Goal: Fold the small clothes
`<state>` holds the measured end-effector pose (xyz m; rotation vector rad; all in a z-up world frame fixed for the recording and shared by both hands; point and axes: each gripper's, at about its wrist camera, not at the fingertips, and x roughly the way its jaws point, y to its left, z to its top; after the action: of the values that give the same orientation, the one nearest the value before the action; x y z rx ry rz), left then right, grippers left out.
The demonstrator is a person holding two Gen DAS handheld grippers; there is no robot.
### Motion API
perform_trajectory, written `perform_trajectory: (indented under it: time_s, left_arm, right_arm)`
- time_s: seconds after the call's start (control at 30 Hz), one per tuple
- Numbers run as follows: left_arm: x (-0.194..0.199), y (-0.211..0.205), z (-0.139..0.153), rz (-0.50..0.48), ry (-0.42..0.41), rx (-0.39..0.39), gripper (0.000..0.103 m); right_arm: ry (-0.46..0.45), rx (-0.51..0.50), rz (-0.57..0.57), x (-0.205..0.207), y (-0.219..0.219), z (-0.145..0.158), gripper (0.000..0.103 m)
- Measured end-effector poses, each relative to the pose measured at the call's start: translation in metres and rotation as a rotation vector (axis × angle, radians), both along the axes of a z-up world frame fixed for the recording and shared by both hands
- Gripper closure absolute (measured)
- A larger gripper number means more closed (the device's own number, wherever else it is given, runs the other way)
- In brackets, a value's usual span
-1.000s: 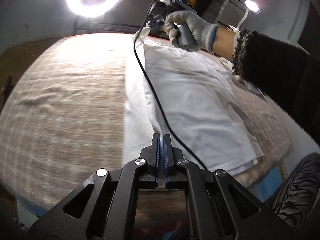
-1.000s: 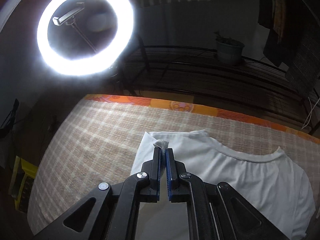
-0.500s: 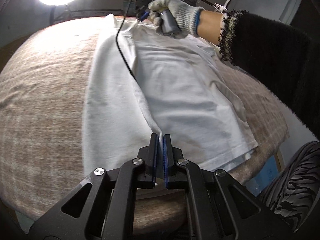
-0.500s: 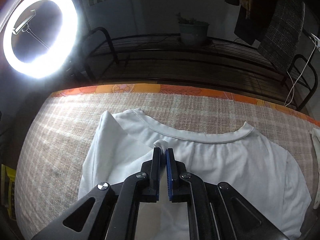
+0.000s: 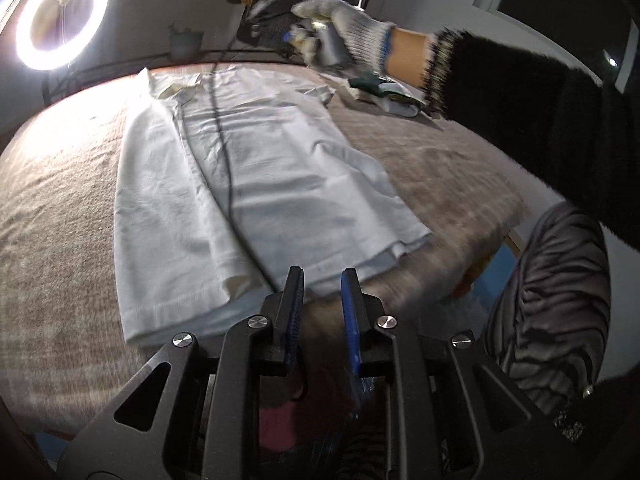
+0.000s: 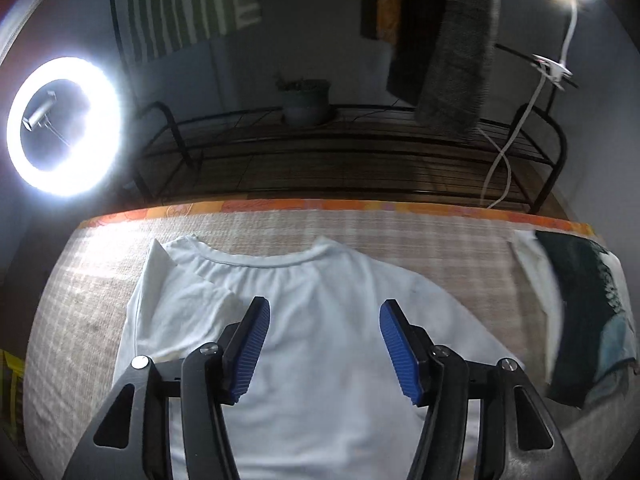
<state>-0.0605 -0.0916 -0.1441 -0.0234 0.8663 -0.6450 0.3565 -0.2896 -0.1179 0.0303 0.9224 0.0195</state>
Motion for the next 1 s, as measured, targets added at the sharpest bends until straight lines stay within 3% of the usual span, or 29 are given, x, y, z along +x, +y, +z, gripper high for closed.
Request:
perform_trajectory:
  time_s: [0.2, 0.37, 0.5, 0.7, 0.9, 1.0]
  left_arm:
    - [-0.010, 0.005, 0.008, 0.045, -0.037, -0.021, 0.085]
    - [-0.004, -0.003, 0.010, 0.070, -0.098, 0.039, 0.085]
    - [0.006, -0.017, 0.007, 0.051, -0.094, 0.043, 0.085]
    - [0.016, -0.060, 0.001, -0.034, -0.092, 0.061, 0.085]
    - [0.024, -0.115, -0.015, -0.159, -0.045, 0.076, 0.085]
    - [0.025, -0.146, -0.027, -0.229, -0.013, 0.107, 0.085]
  right_arm:
    - [-0.098, 0.081, -0.017, -0.072, -0.060, 0.042, 0.041]
    - [-0.208, 0.134, 0.002, -0.140, -0.097, 0.058, 0.028]
    - [-0.220, 0.122, 0.036, -0.182, -0.117, 0.062, 0.022]
    - [-0.214, 0.195, 0.069, -0.224, -0.158, 0.060, 0.022]
    - [-0.232, 0.269, 0.019, -0.248, -0.206, 0.059, 0.037]
    - [-0.221, 0.301, -0.021, -0.250, -0.224, 0.053, 0.038]
